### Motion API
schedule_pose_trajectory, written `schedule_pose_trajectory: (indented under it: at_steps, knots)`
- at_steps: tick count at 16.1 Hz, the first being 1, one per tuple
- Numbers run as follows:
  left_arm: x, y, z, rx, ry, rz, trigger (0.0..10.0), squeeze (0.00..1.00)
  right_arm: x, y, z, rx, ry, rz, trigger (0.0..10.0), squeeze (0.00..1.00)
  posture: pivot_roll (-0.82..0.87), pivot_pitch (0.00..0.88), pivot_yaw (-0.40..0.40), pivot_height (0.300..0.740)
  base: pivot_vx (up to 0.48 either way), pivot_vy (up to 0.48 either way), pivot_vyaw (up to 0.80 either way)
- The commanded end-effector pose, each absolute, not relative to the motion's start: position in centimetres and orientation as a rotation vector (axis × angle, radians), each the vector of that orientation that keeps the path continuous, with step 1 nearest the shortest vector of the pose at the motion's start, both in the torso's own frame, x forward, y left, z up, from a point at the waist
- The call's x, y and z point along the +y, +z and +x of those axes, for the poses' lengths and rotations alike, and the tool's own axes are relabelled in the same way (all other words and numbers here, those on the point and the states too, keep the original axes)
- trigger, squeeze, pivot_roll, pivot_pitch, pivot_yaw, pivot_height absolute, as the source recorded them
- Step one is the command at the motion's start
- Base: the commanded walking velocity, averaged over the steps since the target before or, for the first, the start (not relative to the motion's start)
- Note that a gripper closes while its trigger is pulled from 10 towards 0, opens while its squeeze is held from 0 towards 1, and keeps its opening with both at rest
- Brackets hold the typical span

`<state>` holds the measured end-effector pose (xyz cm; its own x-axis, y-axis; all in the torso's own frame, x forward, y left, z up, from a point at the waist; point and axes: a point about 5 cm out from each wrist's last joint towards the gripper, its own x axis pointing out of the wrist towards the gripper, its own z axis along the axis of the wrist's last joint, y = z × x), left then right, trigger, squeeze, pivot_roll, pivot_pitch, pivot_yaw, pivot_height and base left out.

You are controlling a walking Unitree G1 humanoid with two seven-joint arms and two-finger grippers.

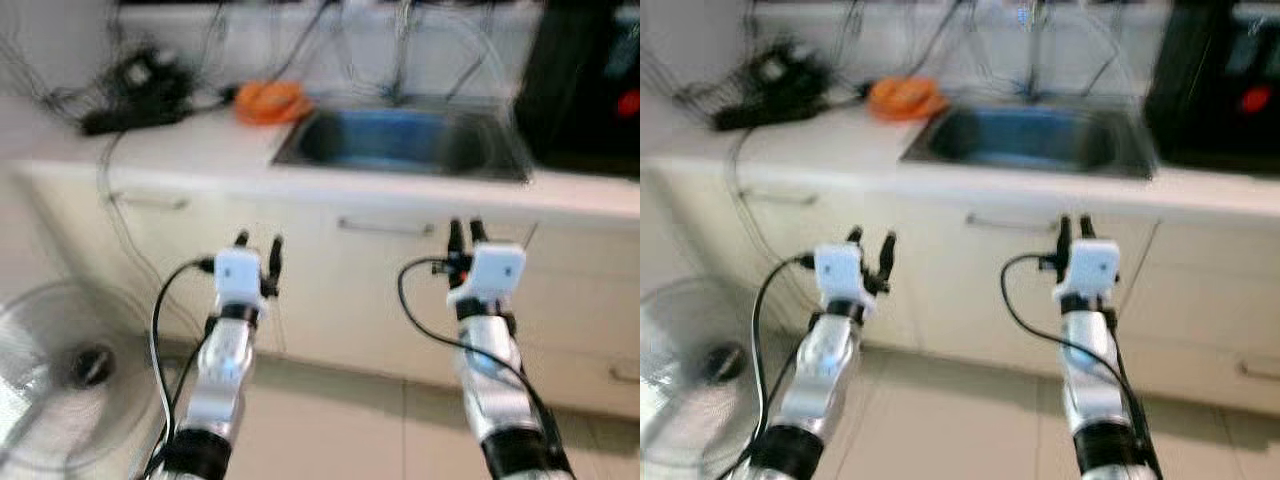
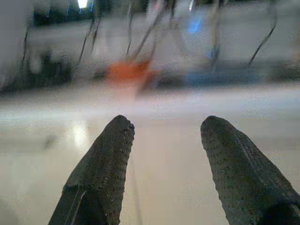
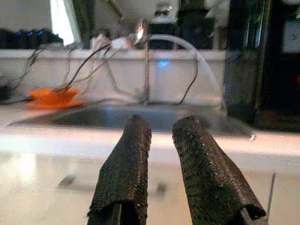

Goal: Kitchen organization

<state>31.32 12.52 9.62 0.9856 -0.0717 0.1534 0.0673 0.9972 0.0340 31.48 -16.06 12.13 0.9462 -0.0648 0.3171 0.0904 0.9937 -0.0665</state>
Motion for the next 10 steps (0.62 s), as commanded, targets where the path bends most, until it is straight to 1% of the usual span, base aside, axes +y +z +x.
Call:
schedule_pose_trajectory:
  at_steps: [1, 2, 3, 6, 8, 9, 10]
  knots:
    - [12.7, 8.6, 31.3, -0.098, -0.082, 0.039, 10.0, 0.0, -16.3, 11.6, 31.5, -0.287, -0.085, -0.08, 10.0, 0.0, 0.03, 0.022, 0.056, 0.74, 0.0, 0.0, 0.0]
    - [13.3, 7.2, 31.2, -0.017, -0.051, 0.015, 10.0, 0.0, -16.4, 11.0, 31.4, -0.265, -0.082, -0.083, 10.0, 0.0, 0.03, 0.023, 0.055, 0.74, 0.0, 0.0, 0.0]
    - [13.4, 6.8, 31.1, 0.003, -0.044, 0.008, 10.0, 0.0, -16.5, 10.8, 31.3, -0.256, -0.082, -0.087, 10.0, 0.0, 0.03, 0.023, 0.055, 0.74, 0.0, 0.0, 0.0]
    - [14.1, 4.4, 30.4, 0.11, -0.042, 0.043, 10.0, 0.0, -16.9, 8.3, 30.9, -0.14, -0.08, -0.082, 10.0, 0.0, 0.04, 0.022, 0.053, 0.74, 0.0, 0.0, 0.0]
    - [14.7, 1.7, 29.2, 0.239, -0.048, 0.075, 10.0, 0.0, -17.4, 5.0, 30.0, 0.022, -0.064, -0.094, 10.0, 0.0, 0.03, 0.024, 0.051, 0.74, 0.0, 0.0, 0.0]
    - [14.8, 1.3, 29.0, 0.26, -0.047, 0.078, 10.0, 0.0, -17.6, 4.3, 29.7, 0.059, -0.057, -0.094, 10.0, 0.0, 0.03, 0.024, 0.051, 0.74, 0.0, 0.0, 0.0]
    - [15.0, 0.5, 28.5, 0.304, -0.047, 0.081, 10.0, 0.0, -17.7, 2.8, 29.1, 0.144, -0.037, -0.07, 10.0, 0.0, 0.03, 0.025, 0.051, 0.74, 0.0, 0.0, 0.0]
